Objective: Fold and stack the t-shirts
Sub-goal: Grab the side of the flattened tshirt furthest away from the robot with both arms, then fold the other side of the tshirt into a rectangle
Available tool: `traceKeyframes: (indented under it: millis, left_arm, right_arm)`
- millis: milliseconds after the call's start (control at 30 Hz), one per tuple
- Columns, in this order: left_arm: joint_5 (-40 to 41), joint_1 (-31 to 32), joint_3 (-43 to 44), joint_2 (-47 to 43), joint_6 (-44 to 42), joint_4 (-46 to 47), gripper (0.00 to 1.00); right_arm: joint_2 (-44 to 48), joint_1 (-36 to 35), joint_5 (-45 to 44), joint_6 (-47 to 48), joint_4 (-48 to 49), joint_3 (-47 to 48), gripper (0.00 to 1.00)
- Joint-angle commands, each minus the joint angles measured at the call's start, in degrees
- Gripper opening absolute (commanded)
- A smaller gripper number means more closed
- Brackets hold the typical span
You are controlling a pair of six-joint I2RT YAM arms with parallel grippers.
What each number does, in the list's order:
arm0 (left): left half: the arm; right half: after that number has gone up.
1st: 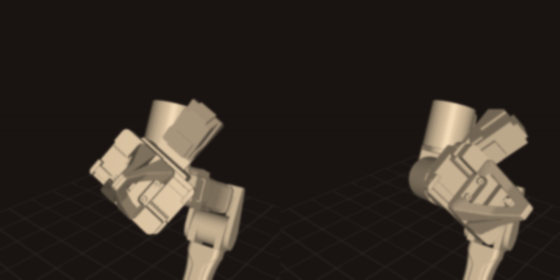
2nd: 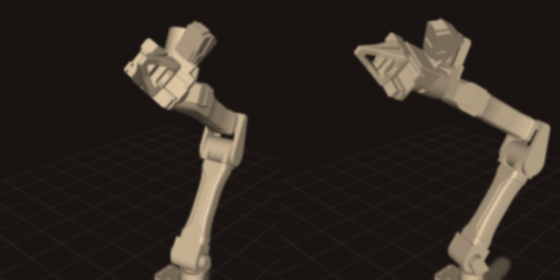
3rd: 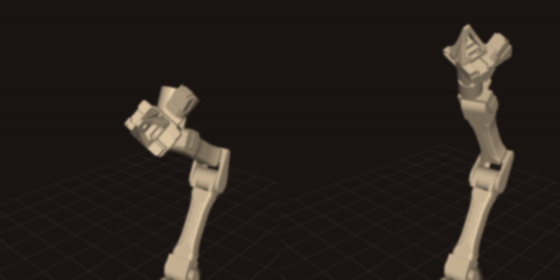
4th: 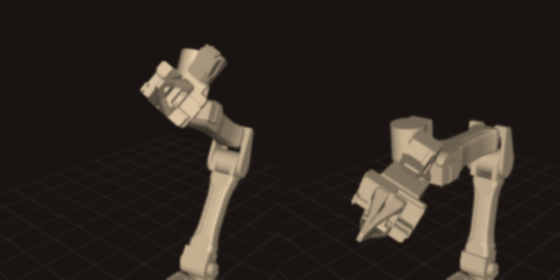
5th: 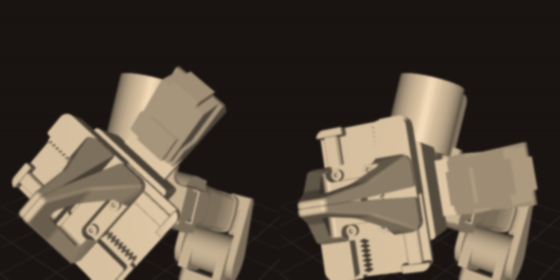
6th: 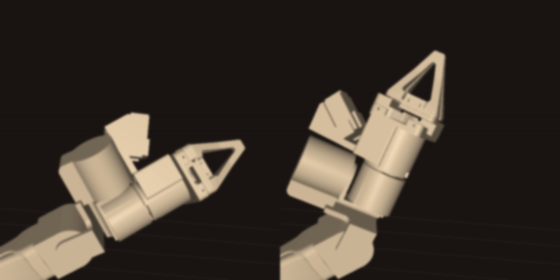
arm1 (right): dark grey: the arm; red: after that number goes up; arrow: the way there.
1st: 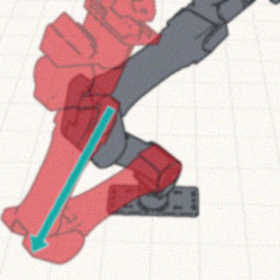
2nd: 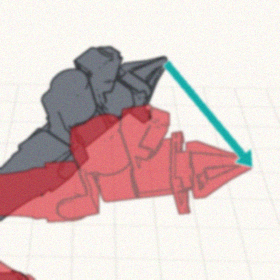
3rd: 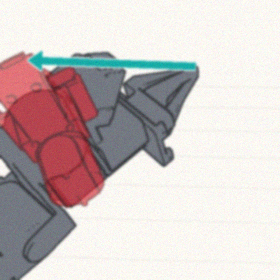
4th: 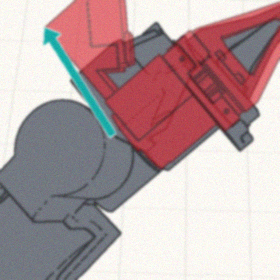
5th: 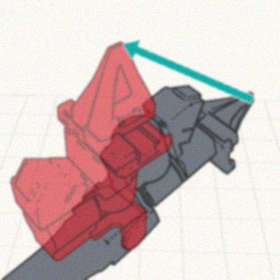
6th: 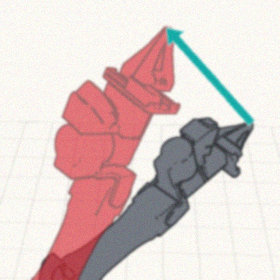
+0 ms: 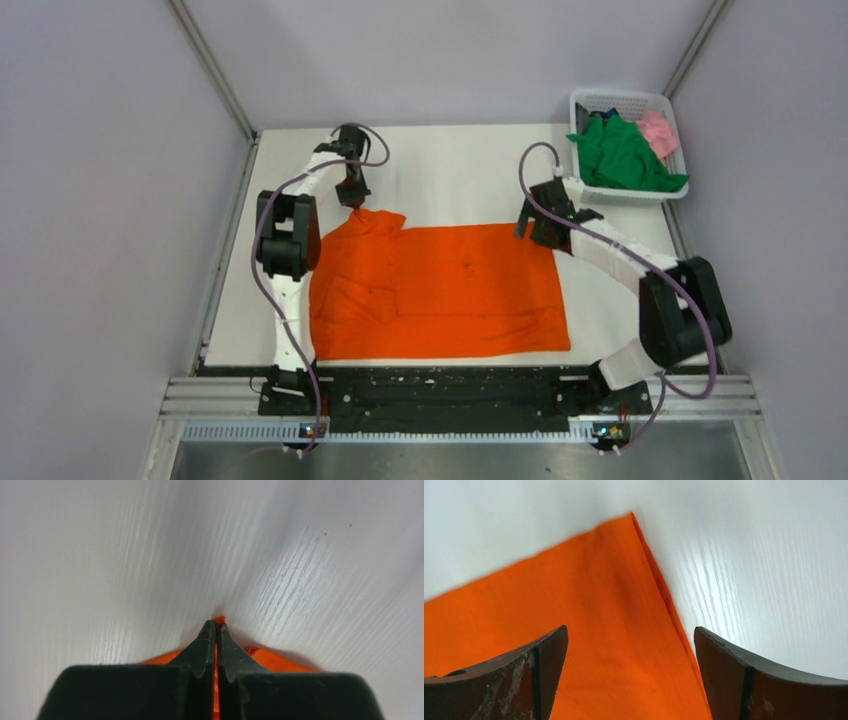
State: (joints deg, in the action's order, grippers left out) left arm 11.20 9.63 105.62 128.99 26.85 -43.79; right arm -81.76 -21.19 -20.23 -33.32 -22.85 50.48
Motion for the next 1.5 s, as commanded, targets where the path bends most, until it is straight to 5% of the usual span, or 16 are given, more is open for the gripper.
traceKeyframes:
  millis: [0, 333, 767, 1067, 1133, 1467]
  left_arm:
    - [-1.28, -0.05, -2.70, -6.63, -0.80, 1.29, 0.00]
    - [-1.80, 0.00, -4.58, -9.58, -1.10, 1.68, 0.00]
    - [-2.47, 0.12, -5.71, -11.95, -0.36, 0.43, 0.00]
    - [-2.81, 0.55, -7.42, -14.62, 0.35, -0.34, 0.00]
    - [-3.07, 0.65, -7.68, -15.19, 0.69, -0.82, 0.00]
    - [-3.85, 2.00, -18.96, -25.30, 2.75, 1.23, 0.00]
  right_arm:
    - [-11.78, 1.76, -4.87, 1.29, 4.77, 10.62, 0.92]
    - [-27.72, 6.24, -2.18, 3.27, 7.53, 21.46, 0.67]
    - [-23.15, 6.30, 2.38, 2.74, 11.06, 12.57, 0.41]
    - [-21.95, 6.18, 4.84, 3.74, 12.26, 11.86, 0.13]
    - [-21.14, 6.22, 5.00, 3.75, 12.62, 11.65, 0.00]
    - [-11.00, 5.15, 6.05, 6.17, 13.39, 6.18, 0.00]
